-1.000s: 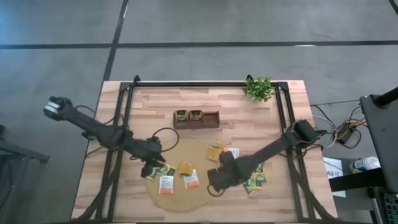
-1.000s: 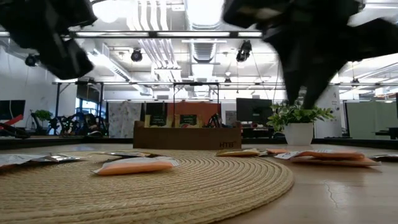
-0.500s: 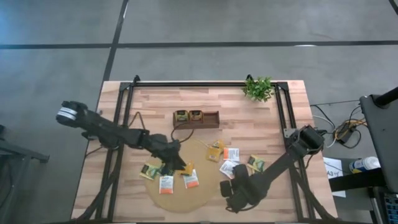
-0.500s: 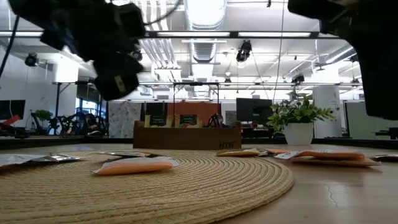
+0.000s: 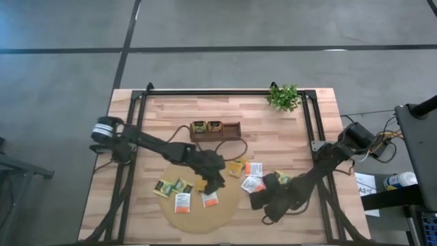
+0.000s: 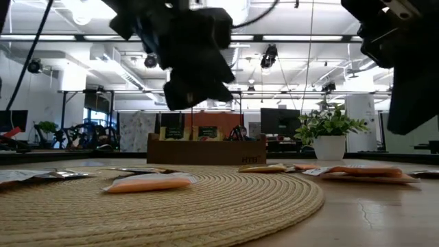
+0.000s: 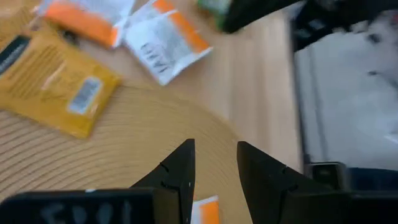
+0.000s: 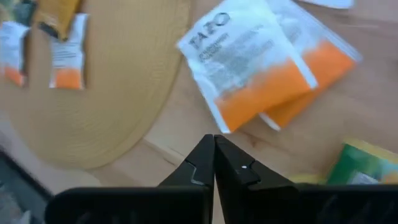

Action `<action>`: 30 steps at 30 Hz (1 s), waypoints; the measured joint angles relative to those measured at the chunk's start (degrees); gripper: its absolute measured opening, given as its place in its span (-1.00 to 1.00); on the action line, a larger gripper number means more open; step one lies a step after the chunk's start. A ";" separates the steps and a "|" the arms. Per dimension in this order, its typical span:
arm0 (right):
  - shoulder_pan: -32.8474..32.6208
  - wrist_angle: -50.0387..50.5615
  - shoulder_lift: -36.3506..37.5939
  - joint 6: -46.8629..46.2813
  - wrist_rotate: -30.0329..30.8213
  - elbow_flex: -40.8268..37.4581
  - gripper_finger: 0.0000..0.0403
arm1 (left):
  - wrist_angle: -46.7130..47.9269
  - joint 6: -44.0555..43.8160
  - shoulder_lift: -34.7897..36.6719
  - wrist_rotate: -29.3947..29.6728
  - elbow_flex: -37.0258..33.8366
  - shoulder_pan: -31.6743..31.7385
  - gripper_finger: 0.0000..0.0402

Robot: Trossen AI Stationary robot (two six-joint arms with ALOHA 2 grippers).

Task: Pick & Place Tea
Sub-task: Put the orange tea bag into the right section of the wooden organizer

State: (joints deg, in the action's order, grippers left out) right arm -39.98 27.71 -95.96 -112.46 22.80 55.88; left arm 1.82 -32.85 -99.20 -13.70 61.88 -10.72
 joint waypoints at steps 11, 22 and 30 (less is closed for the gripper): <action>-0.15 -9.90 2.18 7.14 0.96 -9.78 -0.96 | 0.31 -9.57 -11.31 8.14 11.02 0.79 -0.44; -0.14 -13.59 2.11 10.66 0.73 -14.34 -0.96 | 3.22 -13.54 -14.97 12.13 17.94 2.47 -0.44; -1.05 -17.42 4.66 12.07 1.19 -13.36 -0.96 | 6.43 -13.30 -14.77 11.31 17.60 3.78 -0.44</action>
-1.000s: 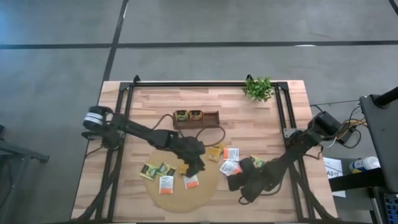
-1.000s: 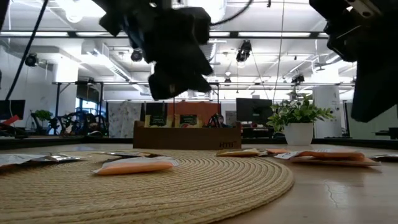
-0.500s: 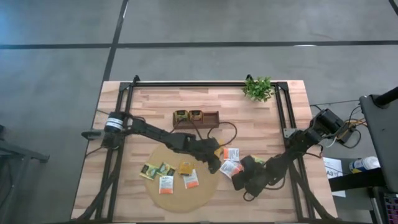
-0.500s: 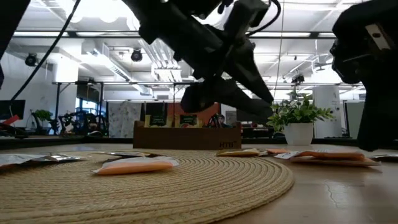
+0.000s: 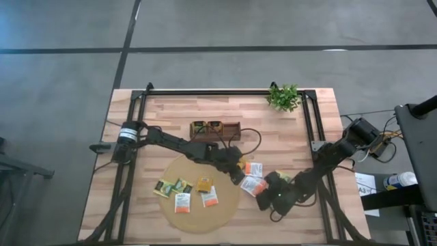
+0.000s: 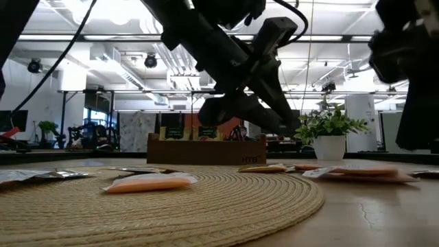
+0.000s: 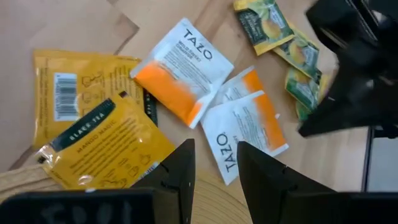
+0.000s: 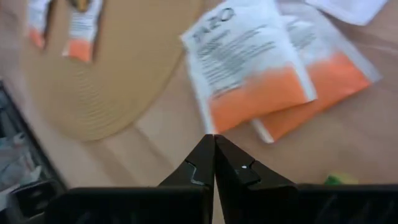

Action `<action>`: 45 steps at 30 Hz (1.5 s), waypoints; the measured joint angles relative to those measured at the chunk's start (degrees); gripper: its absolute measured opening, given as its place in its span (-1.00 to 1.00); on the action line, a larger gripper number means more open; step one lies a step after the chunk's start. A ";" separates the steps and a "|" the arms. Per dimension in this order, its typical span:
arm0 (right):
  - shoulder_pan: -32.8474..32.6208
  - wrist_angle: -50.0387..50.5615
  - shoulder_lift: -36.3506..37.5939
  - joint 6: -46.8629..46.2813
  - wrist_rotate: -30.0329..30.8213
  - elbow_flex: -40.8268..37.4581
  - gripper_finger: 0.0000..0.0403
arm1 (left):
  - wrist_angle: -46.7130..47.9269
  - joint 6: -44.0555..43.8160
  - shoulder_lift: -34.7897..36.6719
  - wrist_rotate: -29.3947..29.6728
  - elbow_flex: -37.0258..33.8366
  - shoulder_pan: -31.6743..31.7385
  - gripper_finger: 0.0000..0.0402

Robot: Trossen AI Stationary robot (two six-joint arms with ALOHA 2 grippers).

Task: Pick & Place Tea
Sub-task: Put the orange tea bag into the right section of the wooden organizer

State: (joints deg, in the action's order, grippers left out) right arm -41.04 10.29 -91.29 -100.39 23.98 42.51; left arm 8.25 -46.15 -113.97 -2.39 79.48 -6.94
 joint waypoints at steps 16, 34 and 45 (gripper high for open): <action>3.48 -2.24 -5.64 -0.21 -1.33 -0.36 -0.96 | 0.38 2.00 -0.02 -0.32 -0.11 0.87 -0.44; 3.60 -3.58 -6.75 -0.07 -1.29 -0.54 -0.96 | -4.85 -2.37 -5.57 -7.02 -0.17 1.25 -0.44; 3.58 -3.86 -6.81 -0.07 -1.34 -0.54 -0.96 | -6.75 -0.46 -6.12 -6.55 -0.22 1.20 -0.20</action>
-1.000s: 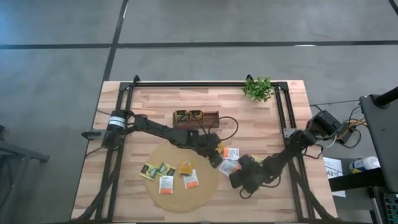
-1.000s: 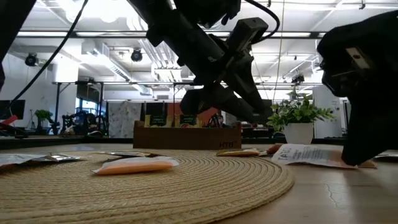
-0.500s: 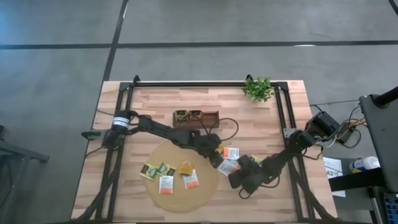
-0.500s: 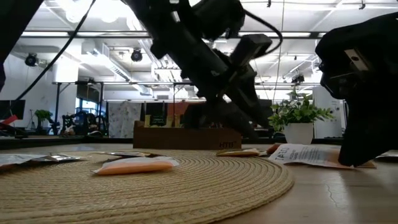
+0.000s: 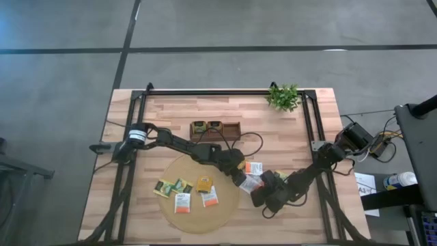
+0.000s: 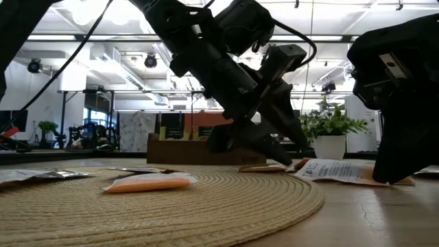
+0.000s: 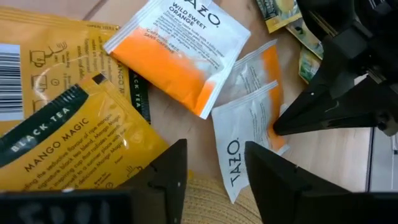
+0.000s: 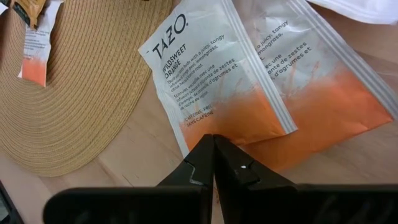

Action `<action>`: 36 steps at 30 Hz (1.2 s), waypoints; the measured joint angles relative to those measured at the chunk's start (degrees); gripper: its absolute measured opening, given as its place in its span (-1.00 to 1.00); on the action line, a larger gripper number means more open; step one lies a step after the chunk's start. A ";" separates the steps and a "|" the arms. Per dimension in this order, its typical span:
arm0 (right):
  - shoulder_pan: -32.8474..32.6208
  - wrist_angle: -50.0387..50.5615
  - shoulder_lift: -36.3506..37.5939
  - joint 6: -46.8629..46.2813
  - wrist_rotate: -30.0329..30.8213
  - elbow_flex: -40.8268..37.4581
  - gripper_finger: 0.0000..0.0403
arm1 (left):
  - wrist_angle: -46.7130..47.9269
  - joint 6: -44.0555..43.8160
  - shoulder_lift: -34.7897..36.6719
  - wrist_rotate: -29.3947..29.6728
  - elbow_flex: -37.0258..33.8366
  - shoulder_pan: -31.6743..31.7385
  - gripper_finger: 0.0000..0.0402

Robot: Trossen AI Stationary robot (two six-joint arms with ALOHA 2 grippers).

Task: Pick & Place Tea
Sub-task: Put the orange tea bag into the right section of the wooden organizer

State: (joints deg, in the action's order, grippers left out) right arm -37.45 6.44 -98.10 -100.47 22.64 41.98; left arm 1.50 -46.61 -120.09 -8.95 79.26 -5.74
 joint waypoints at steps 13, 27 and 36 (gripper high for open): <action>0.20 -1.26 -0.07 2.92 -0.36 -0.14 -0.96 | -1.84 1.33 -1.32 -0.48 0.02 0.00 -0.09; 0.49 -1.92 0.00 1.03 0.60 -1.02 -0.96 | -3.96 0.40 -2.73 -5.61 0.20 -0.42 -0.09; 2.68 -2.44 -0.04 2.37 1.18 -1.09 -0.96 | -3.98 3.06 -2.75 -5.53 0.17 -1.16 -0.09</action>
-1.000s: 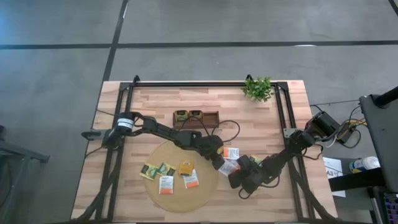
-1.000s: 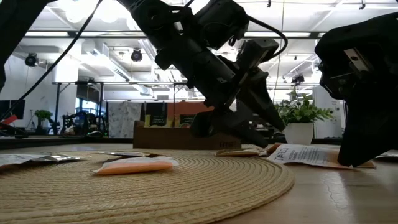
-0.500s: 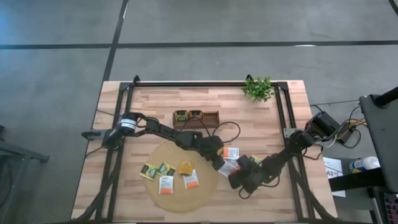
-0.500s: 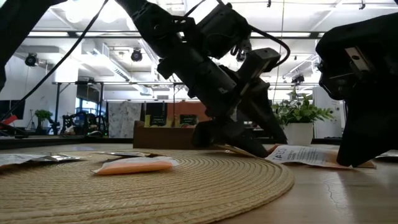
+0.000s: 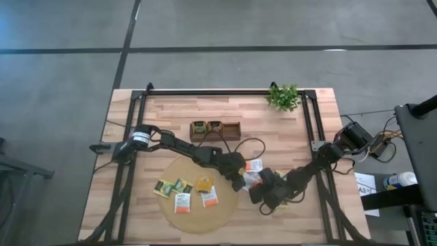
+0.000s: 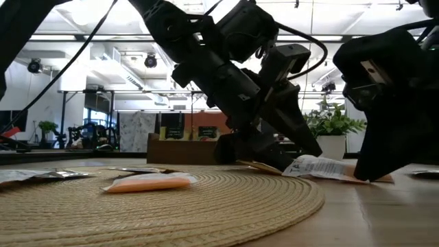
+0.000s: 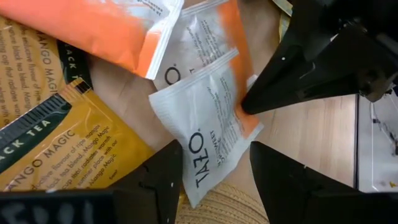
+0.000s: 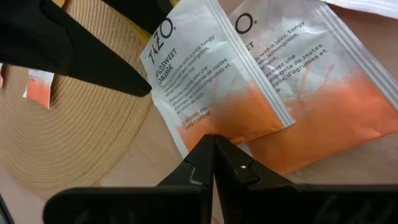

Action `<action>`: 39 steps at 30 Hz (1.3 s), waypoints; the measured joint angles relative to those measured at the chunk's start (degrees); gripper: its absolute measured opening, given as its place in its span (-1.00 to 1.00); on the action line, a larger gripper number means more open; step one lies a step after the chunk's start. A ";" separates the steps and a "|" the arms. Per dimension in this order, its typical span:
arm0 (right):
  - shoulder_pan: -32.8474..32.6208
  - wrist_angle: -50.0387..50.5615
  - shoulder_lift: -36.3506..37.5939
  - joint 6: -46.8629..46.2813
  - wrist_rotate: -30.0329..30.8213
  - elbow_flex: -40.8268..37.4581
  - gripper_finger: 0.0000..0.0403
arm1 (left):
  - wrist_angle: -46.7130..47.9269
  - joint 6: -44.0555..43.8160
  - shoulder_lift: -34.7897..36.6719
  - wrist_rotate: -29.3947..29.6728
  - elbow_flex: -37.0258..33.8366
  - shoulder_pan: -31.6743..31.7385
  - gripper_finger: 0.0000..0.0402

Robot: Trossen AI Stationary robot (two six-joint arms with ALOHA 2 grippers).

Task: Pick & Place Tea
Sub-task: Put the orange tea bag into the right section of the wooden organizer

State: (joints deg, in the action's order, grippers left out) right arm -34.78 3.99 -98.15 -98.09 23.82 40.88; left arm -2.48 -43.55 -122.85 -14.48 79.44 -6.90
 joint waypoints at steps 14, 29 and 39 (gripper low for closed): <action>-0.03 -0.05 0.02 0.80 -1.38 0.00 -0.96 | 0.02 0.04 0.17 0.17 -0.07 1.07 -0.49; -0.18 0.04 0.58 1.95 -1.59 -0.12 -0.96 | 3.39 6.20 1.75 1.92 2.04 1.19 -0.99; -0.20 4.16 8.47 10.91 -1.90 -0.26 -0.96 | 41.77 30.01 3.53 8.20 19.68 2.94 -0.99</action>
State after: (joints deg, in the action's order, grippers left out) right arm -34.98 8.15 -89.68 -87.19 21.92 40.62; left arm 39.29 -13.54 -119.32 -6.28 99.12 -3.96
